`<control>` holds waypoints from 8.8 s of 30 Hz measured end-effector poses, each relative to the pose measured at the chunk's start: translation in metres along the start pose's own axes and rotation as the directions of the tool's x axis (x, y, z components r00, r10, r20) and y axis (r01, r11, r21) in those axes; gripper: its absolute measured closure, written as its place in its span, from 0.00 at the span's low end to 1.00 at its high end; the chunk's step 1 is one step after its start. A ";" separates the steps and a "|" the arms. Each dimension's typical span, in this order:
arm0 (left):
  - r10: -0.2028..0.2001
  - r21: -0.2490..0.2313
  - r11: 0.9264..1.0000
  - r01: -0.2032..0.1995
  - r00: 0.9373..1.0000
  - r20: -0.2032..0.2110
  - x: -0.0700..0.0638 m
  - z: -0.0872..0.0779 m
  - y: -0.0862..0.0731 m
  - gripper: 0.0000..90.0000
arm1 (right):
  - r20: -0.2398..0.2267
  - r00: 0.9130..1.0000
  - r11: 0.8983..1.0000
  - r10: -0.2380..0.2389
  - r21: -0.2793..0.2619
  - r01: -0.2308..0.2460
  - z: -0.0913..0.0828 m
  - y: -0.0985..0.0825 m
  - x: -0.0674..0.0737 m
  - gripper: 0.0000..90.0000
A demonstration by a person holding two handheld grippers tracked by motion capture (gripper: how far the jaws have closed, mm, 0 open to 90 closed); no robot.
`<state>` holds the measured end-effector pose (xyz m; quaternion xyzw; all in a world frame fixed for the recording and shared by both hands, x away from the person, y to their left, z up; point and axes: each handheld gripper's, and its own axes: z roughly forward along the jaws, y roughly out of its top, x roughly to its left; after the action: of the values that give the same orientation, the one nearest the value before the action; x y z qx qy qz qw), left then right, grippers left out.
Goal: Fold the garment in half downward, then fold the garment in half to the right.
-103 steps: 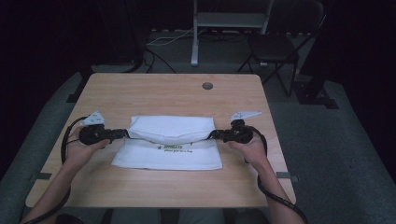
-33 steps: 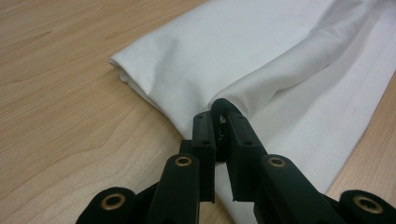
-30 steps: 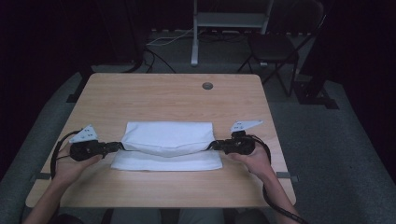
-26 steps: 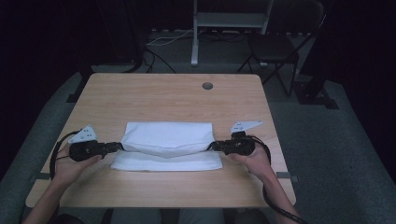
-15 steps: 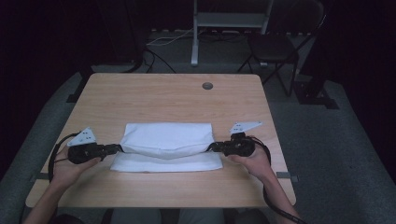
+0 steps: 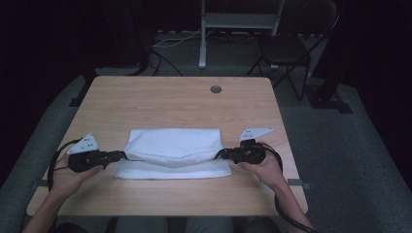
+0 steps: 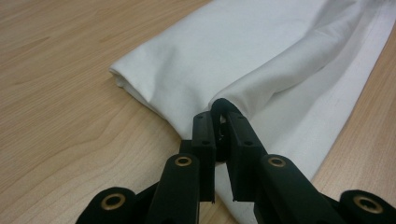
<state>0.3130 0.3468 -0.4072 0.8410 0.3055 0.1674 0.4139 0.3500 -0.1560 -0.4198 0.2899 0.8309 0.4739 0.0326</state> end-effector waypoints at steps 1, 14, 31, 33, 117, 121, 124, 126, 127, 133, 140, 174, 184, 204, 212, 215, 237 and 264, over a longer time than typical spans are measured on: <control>0.001 0.002 1.000 -0.001 1.000 0.002 0.000 0.000 0.000 0.92 | 0.000 1.000 1.000 -0.003 0.001 0.003 0.000 0.000 0.000 0.89; 0.015 0.011 1.000 -0.015 1.000 0.016 -0.004 -0.002 -0.004 0.92 | -0.007 1.000 1.000 -0.009 0.009 0.009 -0.002 -0.003 0.003 0.89; 0.027 0.026 0.999 -0.028 0.999 0.037 -0.008 -0.005 -0.013 0.92 | -0.020 0.999 0.998 -0.040 0.044 0.041 -0.002 -0.007 0.007 0.89; 0.027 0.023 0.999 -0.028 0.998 0.054 -0.008 -0.005 -0.014 0.92 | -0.024 0.999 0.998 -0.037 0.052 0.039 -0.001 -0.007 0.008 0.88; 0.051 0.059 0.996 -0.065 0.978 0.205 -0.036 0.028 0.003 0.60 | 0.104 0.987 0.962 -0.122 0.258 0.091 0.015 0.000 0.017 0.58; 0.068 0.089 0.992 -0.089 0.974 0.216 -0.043 0.028 0.000 0.60 | 0.108 0.987 0.963 -0.121 0.254 0.090 0.013 -0.004 0.017 0.57; 0.077 0.108 0.989 -0.103 0.972 0.221 -0.047 0.030 -0.004 0.60 | 0.117 0.987 0.968 -0.113 0.239 0.082 0.012 -0.007 0.017 0.57; 0.065 0.105 0.990 -0.089 0.974 0.217 -0.047 0.031 -0.007 0.60 | 0.126 0.986 0.970 -0.106 0.230 0.075 0.012 -0.008 0.017 0.57; 0.054 0.103 0.992 -0.077 0.975 0.216 -0.045 0.031 -0.007 0.60 | 0.129 0.986 0.971 -0.103 0.226 0.072 0.012 -0.009 0.018 0.57; 0.054 0.118 0.990 -0.076 0.981 0.186 -0.036 0.036 -0.002 0.61 | 0.157 0.983 0.974 -0.092 0.221 0.055 0.015 -0.007 0.017 0.56; 0.025 0.112 0.993 -0.043 0.987 0.159 -0.022 0.048 0.005 0.61 | 0.181 0.981 0.979 -0.066 0.204 0.029 0.020 -0.003 0.011 0.55; -0.038 0.091 0.995 0.032 0.998 0.058 -0.008 0.071 0.020 0.59 | 0.244 0.969 0.986 -0.048 0.165 0.008 0.040 0.007 0.009 0.50; -0.079 0.037 0.996 0.077 0.995 0.062 -0.005 0.078 0.021 0.52 | 0.267 0.964 0.991 -0.020 0.134 -0.017 0.043 0.009 -0.002 0.48; -0.237 -0.120 0.963 0.241 0.971 0.042 0.023 0.032 0.007 0.25 | 0.282 0.948 0.989 0.147 -0.053 -0.138 0.003 0.005 -0.010 0.14; -0.225 -0.121 0.968 0.222 0.974 -0.016 0.025 0.026 0.009 0.25 | 0.312 0.934 0.984 0.176 -0.091 -0.154 -0.019 -0.005 -0.013 0.14; -0.226 -0.126 0.967 0.222 0.974 -0.021 0.024 0.025 0.009 0.25 | 0.313 0.934 0.984 0.172 -0.092 -0.151 -0.022 -0.007 -0.013 0.14; -0.250 -0.113 0.964 0.242 0.967 -0.058 0.047 0.034 0.035 0.25 | 0.289 0.950 0.992 0.118 -0.076 -0.100 -0.020 0.006 -0.009 0.14; -0.332 0.058 0.940 0.336 0.940 -0.078 0.107 0.127 0.076 0.34 | 0.272 0.960 0.998 0.062 -0.047 -0.051 -0.016 0.016 -0.009 0.14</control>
<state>0.4902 0.3057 -0.4196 0.7850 0.4631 0.1119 0.3960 0.3596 -0.1667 -0.4000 0.3755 0.8004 0.4462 0.1389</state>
